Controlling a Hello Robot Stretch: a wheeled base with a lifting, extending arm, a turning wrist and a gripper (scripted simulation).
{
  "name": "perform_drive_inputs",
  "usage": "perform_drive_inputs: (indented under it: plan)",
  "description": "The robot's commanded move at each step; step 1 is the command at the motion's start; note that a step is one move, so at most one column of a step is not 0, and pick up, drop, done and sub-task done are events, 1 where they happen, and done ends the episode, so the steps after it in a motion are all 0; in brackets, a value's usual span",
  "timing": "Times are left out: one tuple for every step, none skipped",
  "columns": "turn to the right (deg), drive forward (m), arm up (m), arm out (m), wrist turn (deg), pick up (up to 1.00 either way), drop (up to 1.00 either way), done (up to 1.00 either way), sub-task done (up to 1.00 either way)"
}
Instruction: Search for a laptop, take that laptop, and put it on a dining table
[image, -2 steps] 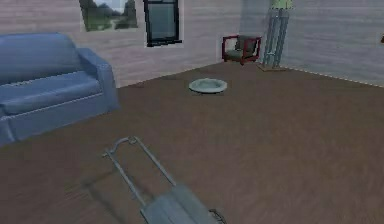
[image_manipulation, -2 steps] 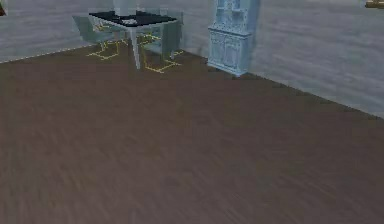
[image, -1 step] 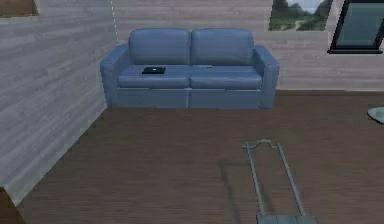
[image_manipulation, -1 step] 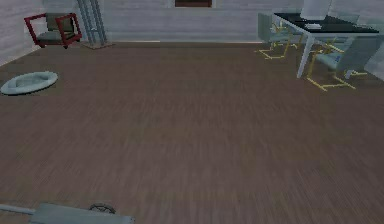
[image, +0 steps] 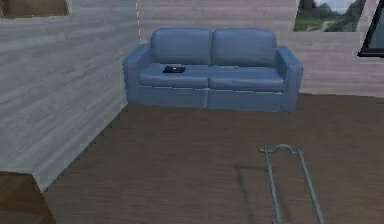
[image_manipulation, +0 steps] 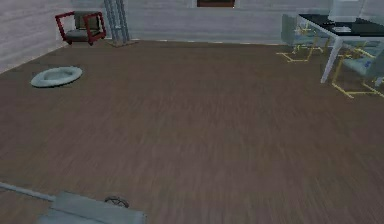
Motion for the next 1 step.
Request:
perform_drive_inputs:
  plan:
    - [0.0,1.0,0.0,0.0,0.0,0.0,0.0,0.0,0.0]
